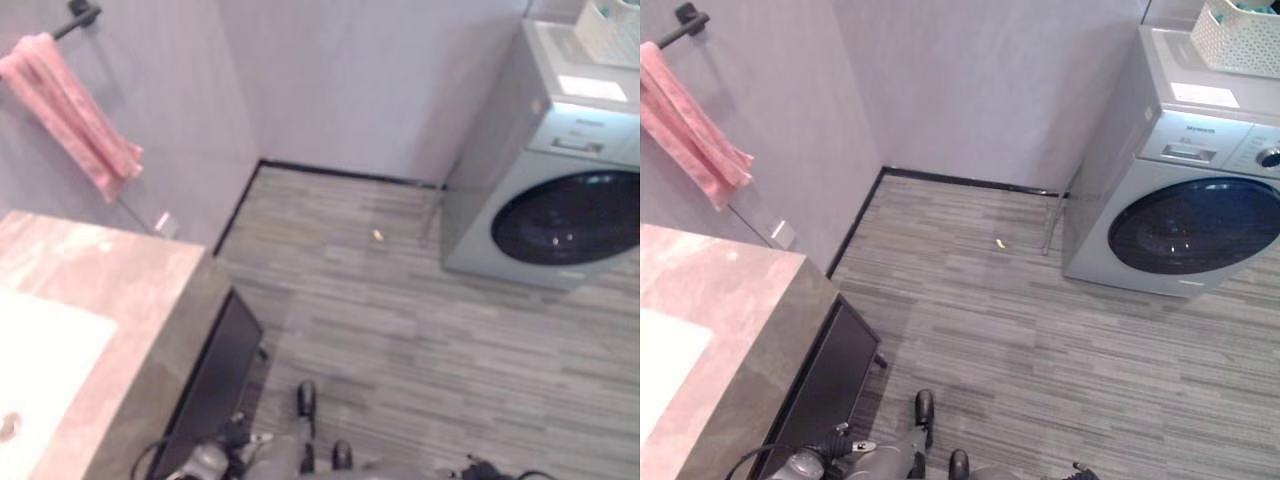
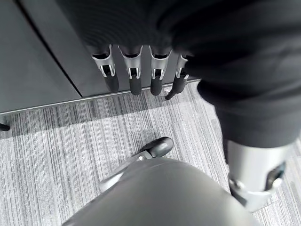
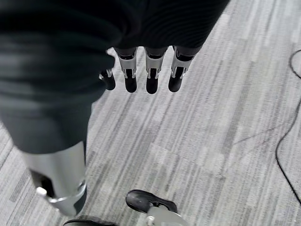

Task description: Put brush and paste in cup on sink, flatten towel.

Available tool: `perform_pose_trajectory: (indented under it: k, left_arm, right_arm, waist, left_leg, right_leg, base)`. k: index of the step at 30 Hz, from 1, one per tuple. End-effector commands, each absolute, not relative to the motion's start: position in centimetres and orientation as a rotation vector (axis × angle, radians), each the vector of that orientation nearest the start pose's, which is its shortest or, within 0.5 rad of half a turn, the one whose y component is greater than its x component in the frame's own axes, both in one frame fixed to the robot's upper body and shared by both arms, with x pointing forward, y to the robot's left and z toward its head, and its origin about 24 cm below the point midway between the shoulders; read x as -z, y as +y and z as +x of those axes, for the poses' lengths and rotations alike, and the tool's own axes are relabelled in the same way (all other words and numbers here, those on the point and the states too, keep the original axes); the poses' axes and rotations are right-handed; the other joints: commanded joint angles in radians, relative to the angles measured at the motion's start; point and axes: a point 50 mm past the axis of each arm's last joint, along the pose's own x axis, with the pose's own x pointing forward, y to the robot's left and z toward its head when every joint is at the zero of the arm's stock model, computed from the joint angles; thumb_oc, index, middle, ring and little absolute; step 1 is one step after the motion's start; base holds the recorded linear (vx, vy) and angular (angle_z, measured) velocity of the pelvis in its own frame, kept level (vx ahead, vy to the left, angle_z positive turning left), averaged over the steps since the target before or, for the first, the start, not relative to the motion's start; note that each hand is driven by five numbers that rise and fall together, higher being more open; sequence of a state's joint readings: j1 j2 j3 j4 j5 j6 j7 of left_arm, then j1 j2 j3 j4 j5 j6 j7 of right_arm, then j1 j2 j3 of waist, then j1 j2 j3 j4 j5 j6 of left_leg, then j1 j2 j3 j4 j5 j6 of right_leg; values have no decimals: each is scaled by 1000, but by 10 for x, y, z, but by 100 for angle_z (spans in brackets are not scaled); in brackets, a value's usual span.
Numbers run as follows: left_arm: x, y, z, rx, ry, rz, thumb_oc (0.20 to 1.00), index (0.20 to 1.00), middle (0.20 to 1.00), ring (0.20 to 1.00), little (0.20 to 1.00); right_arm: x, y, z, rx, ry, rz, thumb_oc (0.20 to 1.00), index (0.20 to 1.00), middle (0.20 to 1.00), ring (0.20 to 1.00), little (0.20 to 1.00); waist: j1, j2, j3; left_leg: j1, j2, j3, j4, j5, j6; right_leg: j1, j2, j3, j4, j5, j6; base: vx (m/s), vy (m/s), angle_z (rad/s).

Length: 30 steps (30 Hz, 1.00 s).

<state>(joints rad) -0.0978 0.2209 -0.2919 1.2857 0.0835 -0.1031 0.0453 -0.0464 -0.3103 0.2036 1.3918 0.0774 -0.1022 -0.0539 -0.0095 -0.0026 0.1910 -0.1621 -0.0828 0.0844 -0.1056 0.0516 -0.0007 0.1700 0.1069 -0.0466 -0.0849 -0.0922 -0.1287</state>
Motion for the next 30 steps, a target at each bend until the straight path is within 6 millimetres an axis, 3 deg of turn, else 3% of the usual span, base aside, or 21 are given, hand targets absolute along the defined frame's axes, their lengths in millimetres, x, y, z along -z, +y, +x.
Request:
perform_pose_trajectory:
  k: [1, 3, 8, 10, 11, 12, 13, 15, 16, 17, 18, 20, 22, 23, 24, 25, 28, 30]
  left_arm:
    - [165, 214, 96, 129, 1170, 470, 1000, 1000, 1000, 1000, 1000]
    - [164, 215, 97, 121, 1167, 468, 1000, 1000, 1000, 1000, 1000]
    - [162, 224, 97, 98, 1167, 464, 1000, 1000, 1000, 1000, 1000]
    - [161, 230, 99, 75, 1165, 461, 1000, 1000, 1000, 1000, 1000]
    - [158, 234, 104, 68, 1153, 472, 1000, 1000, 1000, 1000, 1000]
    - [157, 236, 107, 67, 1146, 482, 1000, 1000, 1000, 1000, 1000]
    - [157, 236, 107, 67, 1146, 482, 1000, 1000, 1000, 1000, 1000]
    - [155, 238, 112, 61, 1138, 489, 1000, 1000, 1000, 1000, 1000]
    - [155, 238, 112, 61, 1138, 489, 1000, 1000, 1000, 1000, 1000]
    - [154, 239, 114, 60, 1130, 494, 1000, 1000, 1000, 1000, 1000]
    - [154, 239, 114, 60, 1130, 494, 1000, 1000, 1000, 1000, 1000]
    - [153, 239, 119, 56, 1121, 494, 1000, 1000, 1000, 1000, 1000]
    - [153, 237, 120, 66, 1114, 495, 1000, 1000, 1000, 1000, 1000]
    - [153, 236, 122, 74, 1106, 503, 1000, 1000, 1000, 1000, 1000]
    - [152, 235, 127, 85, 1092, 518, 1000, 1000, 1000, 1000, 1000]
    - [152, 235, 126, 85, 1092, 518, 1000, 1000, 1000, 1000, 1000]
    - [150, 234, 132, 93, 1075, 529, 1000, 1000, 1000, 1000, 1000]
    - [150, 234, 132, 89, 1079, 531, 1000, 1000, 1000, 1000, 1000]
  right_arm:
    - [160, -264, 61, 75, 1287, -443, 1000, 1000, 1000, 1000, 1000]
    - [160, -262, 61, 68, 1289, -447, 1000, 1000, 1000, 1000, 1000]
    - [158, -264, 69, 68, 1266, -433, 1000, 1000, 1000, 1000, 1000]
    - [159, -255, 78, 28, 1234, -429, 1000, 1000, 1000, 1000, 1000]
    - [159, -251, 86, 3, 1216, -433, 1000, 1000, 1000, 1000, 1000]
    - [158, -249, 90, -3, 1200, -427, 1000, 1000, 1000, 1000, 1000]
    - [158, -249, 90, -2, 1200, -427, 1000, 1000, 1000, 1000, 1000]
    - [157, -243, 99, -28, 1164, -426, 1000, 1000, 1000, 1000, 1000]
    - [157, -243, 99, -28, 1164, -425, 1000, 1000, 1000, 1000, 1000]
    - [157, -239, 102, -39, 1148, -422, 1000, 1000, 1000, 1000, 1000]
    - [157, -239, 102, -39, 1148, -423, 1000, 1000, 1000, 1000, 1000]
    - [157, -236, 102, -47, 1144, -411, 1000, 1000, 1000, 1000, 1000]
    - [158, -235, 101, -42, 1143, -399, 1000, 1000, 1000, 1000, 1000]
    - [158, -235, 100, -35, 1142, -396, 1000, 1000, 1000, 1000, 1000]
    - [159, -234, 98, -25, 1145, -382, 1000, 1000, 1000, 1000, 1000]
    - [159, -234, 98, -24, 1145, -382, 1000, 1000, 1000, 1000, 1000]
    - [161, -232, 90, -29, 1168, -371, 1000, 1000, 1000, 1000, 1000]
    - [164, -228, 80, -52, 1200, -376, 1000, 1000, 1000, 1000, 1000]
  waist:
    - [17, -22, -108]
    - [24, -30, -112]
    - [42, -62, -150]
    - [54, -81, -152]
    - [60, -87, -135]
    - [59, -94, -126]
    - [58, -94, -125]
    - [46, -98, -96]
    - [46, -99, -96]
    - [42, -83, -85]
    - [42, -82, -84]
    - [46, -43, -80]
    - [46, -27, -74]
    - [47, -18, -73]
    - [44, -9, -76]
    - [45, -6, -75]
    - [49, 0, -81]
    - [45, -16, -91]
  left_leg:
    - [16, -30, -3, 18, -13, 40]
    - [26, -30, 9, 18, -5, 40]
    - [37, -63, 11, 108, -88, 78]
    - [52, -77, 10, 119, -123, 96]
    - [77, -85, 10, 124, -148, 114]
    - [91, -94, 7, 123, -155, 123]
    - [94, -95, 6, 127, -159, 124]
    - [153, -112, -1, 130, -181, 150]
    - [153, -114, -1, 130, -181, 151]
    - [189, -110, -5, 125, -189, 162]
    - [190, -110, -6, 124, -188, 161]
    - [222, -70, -21, 117, -184, 147]
    - [231, -54, -33, 123, -182, 137]
    - [232, -45, -37, 123, -182, 131]
    - [239, -35, -49, 120, -186, 122]
    - [241, -32, -48, 119, -186, 122]
    - [235, -27, -79, 126, -189, 113]
    - [264, -26, -122, 129, -207, 97]
  right_leg:
    - [-30, 19, 0, 153, -123, 118]
    - [-25, 12, 9, 166, -122, 122]
    - [-6, -41, 14, 223, -64, 169]
    - [-54, -58, 13, 360, 13, 223]
    - [-129, -76, 4, 529, 89, 286]
    - [-172, -94, -6, 633, 135, 313]
    - [-165, -93, -6, 626, 136, 314]
    - [-253, -161, -74, 837, 181, 305]
    - [-253, -162, -74, 839, 180, 305]
    - [-320, -188, -95, 901, 117, 267]
    - [-319, -188, -96, 900, 117, 267]
    - [-334, -149, -111, 731, -38, 210]
    - [-332, -128, -103, 627, -72, 190]
    - [-338, -105, -75, 546, -72, 185]
    - [-349, -68, 19, 376, -38, 186]
    - [-343, -65, 19, 365, -33, 186]
    - [-373, -50, 202, 162, 67, 198]
    - [-366, -52, 222, 129, 105, 211]
  base:
    - [318, 38, -56]
    - [367, 85, -62]
    - [456, 150, -3]
    - [344, 156, -7]
    - [355, 203, -14]
    - [244, 150, -20]
    - [180, 120, -12]
    - [255, 187, 5]
    - [284, 241, 7]
    - [130, 121, 4]
    - [211, 162, 7]
    - [196, 68, 10]
    - [157, 18, 10]
    - [204, -9, 10]
    - [164, -9, 11]
    - [187, -11, 13]
    - [177, -33, 13]
    - [448, -240, 48]
